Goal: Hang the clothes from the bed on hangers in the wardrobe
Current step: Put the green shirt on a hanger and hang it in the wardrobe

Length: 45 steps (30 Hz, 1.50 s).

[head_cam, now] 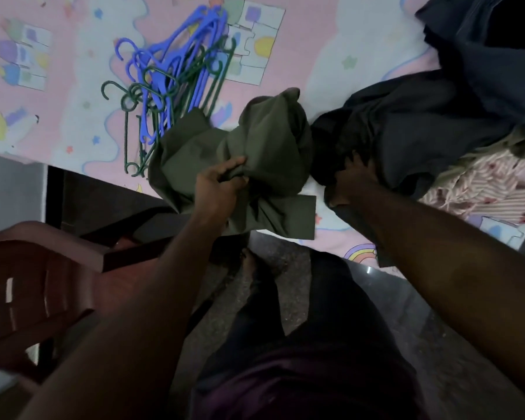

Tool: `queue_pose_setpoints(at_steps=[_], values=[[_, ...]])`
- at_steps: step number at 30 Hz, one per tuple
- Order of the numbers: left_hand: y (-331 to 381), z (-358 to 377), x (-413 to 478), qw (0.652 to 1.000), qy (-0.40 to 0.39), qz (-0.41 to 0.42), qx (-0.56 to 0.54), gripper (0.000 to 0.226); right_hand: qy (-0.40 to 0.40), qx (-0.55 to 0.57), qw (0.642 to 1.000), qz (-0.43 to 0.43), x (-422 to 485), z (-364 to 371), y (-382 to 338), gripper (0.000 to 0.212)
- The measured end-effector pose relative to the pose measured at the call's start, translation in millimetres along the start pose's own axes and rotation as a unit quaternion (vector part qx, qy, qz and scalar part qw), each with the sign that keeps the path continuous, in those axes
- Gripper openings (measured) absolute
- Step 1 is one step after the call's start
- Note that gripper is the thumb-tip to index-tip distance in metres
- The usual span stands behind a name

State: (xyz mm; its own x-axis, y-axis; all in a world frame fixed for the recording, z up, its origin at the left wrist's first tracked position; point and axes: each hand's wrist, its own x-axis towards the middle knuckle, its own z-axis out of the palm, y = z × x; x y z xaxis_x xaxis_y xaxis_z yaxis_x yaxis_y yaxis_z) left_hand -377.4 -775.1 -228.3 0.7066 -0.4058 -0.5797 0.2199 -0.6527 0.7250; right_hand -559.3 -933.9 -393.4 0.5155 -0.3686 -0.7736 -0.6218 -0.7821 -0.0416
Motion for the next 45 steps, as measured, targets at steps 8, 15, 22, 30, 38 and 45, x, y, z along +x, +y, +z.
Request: queue_pose_setpoints(at_steps=[8, 15, 22, 30, 38, 45], values=[[11.0, 13.8, 12.9, 0.999, -0.041, 0.002, 0.027, 0.036, 0.003, -0.024, 0.995, 0.097, -38.7, 68.6, 104.6, 0.051], [18.5, 21.4, 9.8, 0.998, -0.043, -0.015, -0.043, 0.041, -0.067, 0.073, 0.988, 0.119, -46.8, 22.4, 66.4, 0.057], [51.0, 15.2, -14.5, 0.987, -0.036, -0.020, -0.154, 0.026, 0.030, 0.443, 0.877, -0.184, -100.8, -61.2, -52.7, 0.095], [93.5, -64.2, -49.2, 0.937, -0.149, -0.004, -0.316, 0.036, 0.383, 0.707, 0.593, -0.043, -176.6, -114.5, -198.6, 0.044], [91.7, -160.7, -50.3, 0.912, -0.132, 0.347, 0.173, 0.055, 0.446, 0.688, 0.561, -0.114, -255.1, -215.9, -236.1, 0.021], [143.4, -206.4, -74.8, 0.876, -0.069, 0.475, 0.042, 0.013, 0.477, 0.456, 0.737, -0.144, -331.0, -312.5, -234.9, 0.016]])
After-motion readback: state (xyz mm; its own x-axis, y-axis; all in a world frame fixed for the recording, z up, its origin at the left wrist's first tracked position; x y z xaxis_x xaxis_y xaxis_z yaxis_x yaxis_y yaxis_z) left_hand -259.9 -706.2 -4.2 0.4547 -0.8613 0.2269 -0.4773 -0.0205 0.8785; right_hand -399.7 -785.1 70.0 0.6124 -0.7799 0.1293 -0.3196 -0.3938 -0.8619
